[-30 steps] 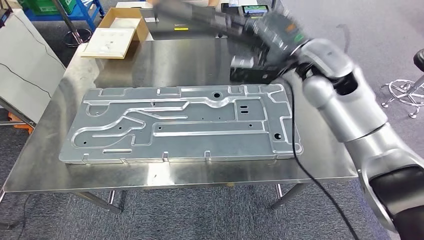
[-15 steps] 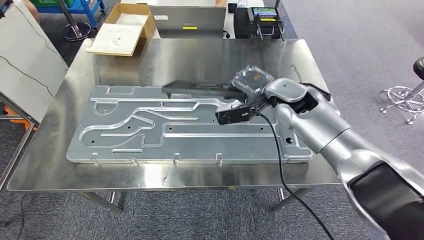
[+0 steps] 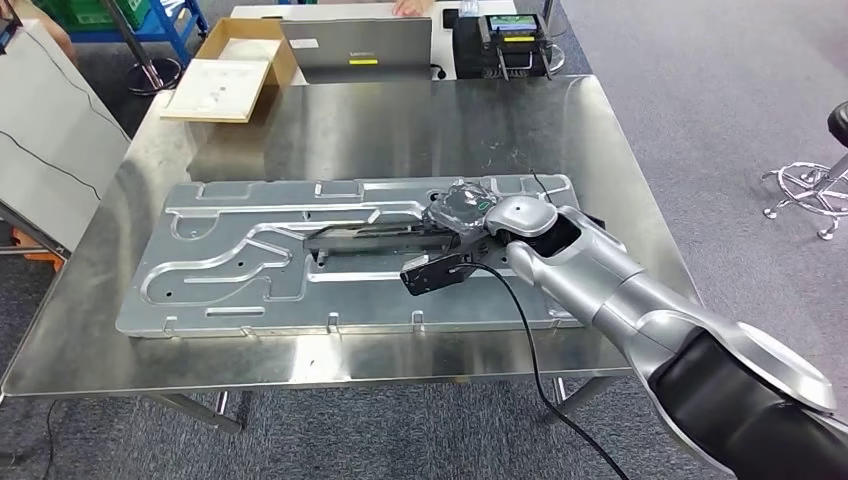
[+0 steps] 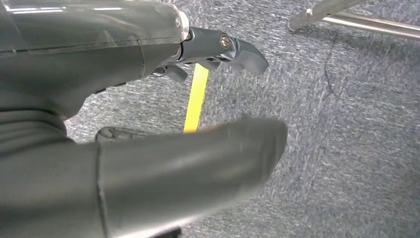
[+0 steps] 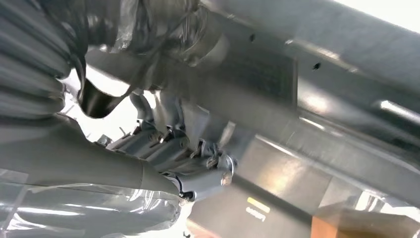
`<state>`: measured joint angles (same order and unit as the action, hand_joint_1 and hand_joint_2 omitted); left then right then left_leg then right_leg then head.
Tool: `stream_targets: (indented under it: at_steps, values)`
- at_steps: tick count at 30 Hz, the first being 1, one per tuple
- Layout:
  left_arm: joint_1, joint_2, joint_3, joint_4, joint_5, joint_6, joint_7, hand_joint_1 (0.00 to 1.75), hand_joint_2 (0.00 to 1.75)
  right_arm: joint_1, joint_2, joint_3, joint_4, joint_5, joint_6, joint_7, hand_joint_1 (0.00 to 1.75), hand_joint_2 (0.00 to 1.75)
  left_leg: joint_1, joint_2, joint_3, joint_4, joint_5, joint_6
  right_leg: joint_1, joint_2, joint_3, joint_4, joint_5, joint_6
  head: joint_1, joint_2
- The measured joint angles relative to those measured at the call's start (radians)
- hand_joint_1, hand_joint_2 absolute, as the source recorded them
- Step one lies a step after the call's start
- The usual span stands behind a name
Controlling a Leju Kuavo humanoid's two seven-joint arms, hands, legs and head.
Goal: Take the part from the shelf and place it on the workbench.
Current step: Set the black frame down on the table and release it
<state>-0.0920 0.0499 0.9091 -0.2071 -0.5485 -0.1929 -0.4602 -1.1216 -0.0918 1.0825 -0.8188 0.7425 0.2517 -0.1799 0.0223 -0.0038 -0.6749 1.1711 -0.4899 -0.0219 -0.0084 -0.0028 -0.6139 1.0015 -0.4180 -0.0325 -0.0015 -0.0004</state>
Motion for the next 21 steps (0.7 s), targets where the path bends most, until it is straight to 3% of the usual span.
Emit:
stream_targets:
  at_steps: [2, 3, 7, 9, 11, 12, 13, 14, 17, 18, 21]
  values:
    - [-0.001, 0.000, 0.000, 0.000, -0.006, 0.010, -0.001, 0.00, 1.75, 0.002, 0.010, 0.004, 0.012, -0.007, -0.001, -0.001, 0.00, 0.00, 0.000, -0.001, 0.060, -0.123, 0.047, 0.003, 0.002, 0.002, -0.003, 0.009, -0.005, 0.009, 0.000, 0.000]
    - [-0.001, 0.000, 0.000, 0.000, -0.010, 0.016, -0.001, 0.00, 1.75, 0.003, 0.014, 0.005, 0.018, -0.010, -0.001, -0.001, 0.00, 0.00, -0.001, -0.002, 0.075, -0.154, 0.053, 0.006, 0.003, 0.003, -0.005, 0.013, -0.006, 0.014, 0.000, 0.000]
    - [-0.001, 0.000, 0.000, 0.000, -0.018, 0.028, -0.001, 0.00, 1.75, 0.011, 0.025, 0.007, 0.032, -0.019, -0.003, -0.002, 0.00, 0.00, 0.000, -0.003, 0.078, -0.165, 0.056, 0.030, 0.003, 0.003, -0.012, 0.028, -0.019, 0.031, 0.000, 0.000]
    - [-0.002, -0.001, 0.000, 0.000, -0.018, 0.029, -0.003, 0.00, 0.87, 0.011, 0.027, 0.008, 0.037, -0.022, -0.005, -0.002, 0.00, 0.00, 0.002, -0.001, 0.079, -0.169, 0.060, 0.041, 0.001, 0.003, -0.046, 0.108, -0.070, 0.040, 0.000, 0.000]
    - [-0.003, -0.001, 0.000, 0.000, -0.017, 0.029, -0.011, 0.00, 0.00, 0.016, 0.028, 0.008, 0.042, -0.030, -0.009, -0.002, 0.00, 0.00, 0.001, 0.000, 0.078, -0.168, 0.060, 0.046, -0.001, 0.003, -0.106, 0.244, -0.134, 0.045, 0.000, 0.000]
    - [-0.002, -0.001, 0.000, 0.000, -0.017, 0.030, -0.016, 0.00, 0.00, 0.019, 0.029, 0.009, 0.044, -0.038, -0.013, -0.001, 0.00, 0.00, 0.000, 0.000, 0.078, -0.168, 0.060, 0.046, -0.002, 0.003, -0.128, 0.294, -0.148, 0.047, 0.000, 0.000]
    - [-0.002, -0.001, 0.000, 0.000, -0.017, 0.032, -0.020, 0.00, 0.00, 0.022, 0.029, 0.009, 0.045, -0.048, -0.017, 0.000, 0.00, 0.00, 0.000, -0.001, 0.077, -0.167, 0.060, 0.046, -0.003, 0.003, -0.134, 0.307, -0.143, 0.046, 0.000, 0.000]
    - [-0.002, -0.001, 0.000, 0.000, -0.017, 0.034, -0.023, 0.00, 0.00, 0.024, 0.030, 0.009, 0.046, -0.059, -0.022, 0.002, 0.00, 0.00, 0.000, -0.002, 0.078, -0.166, 0.060, 0.046, -0.003, 0.003, -0.118, 0.278, -0.120, 0.044, 0.000, 0.000]
    - [-0.002, -0.001, 0.000, 0.000, -0.018, 0.040, -0.024, 0.00, 0.00, 0.020, 0.032, 0.008, 0.046, -0.081, -0.033, 0.005, 0.00, 0.00, -0.003, -0.004, 0.078, -0.163, 0.059, 0.041, 0.002, 0.003, -0.013, 0.074, -0.034, 0.028, 0.000, 0.000]
    - [-0.002, -0.001, 0.000, 0.000, -0.018, 0.040, -0.024, 0.00, 0.00, 0.019, 0.034, 0.008, 0.046, -0.089, -0.038, 0.006, 0.00, 0.00, -0.004, -0.003, 0.077, -0.163, 0.059, 0.037, 0.005, 0.003, 0.005, 0.035, -0.025, 0.025, 0.000, 0.000]
    - [-0.001, -0.001, 0.001, 0.000, -0.019, 0.039, -0.023, 0.00, 0.00, 0.028, 0.037, -0.014, 0.037, -0.150, -0.075, 0.009, 0.00, 0.00, -0.003, -0.002, 0.074, -0.164, 0.059, 0.019, 0.008, 0.003, 0.011, 0.015, -0.022, 0.016, 0.000, 0.000]
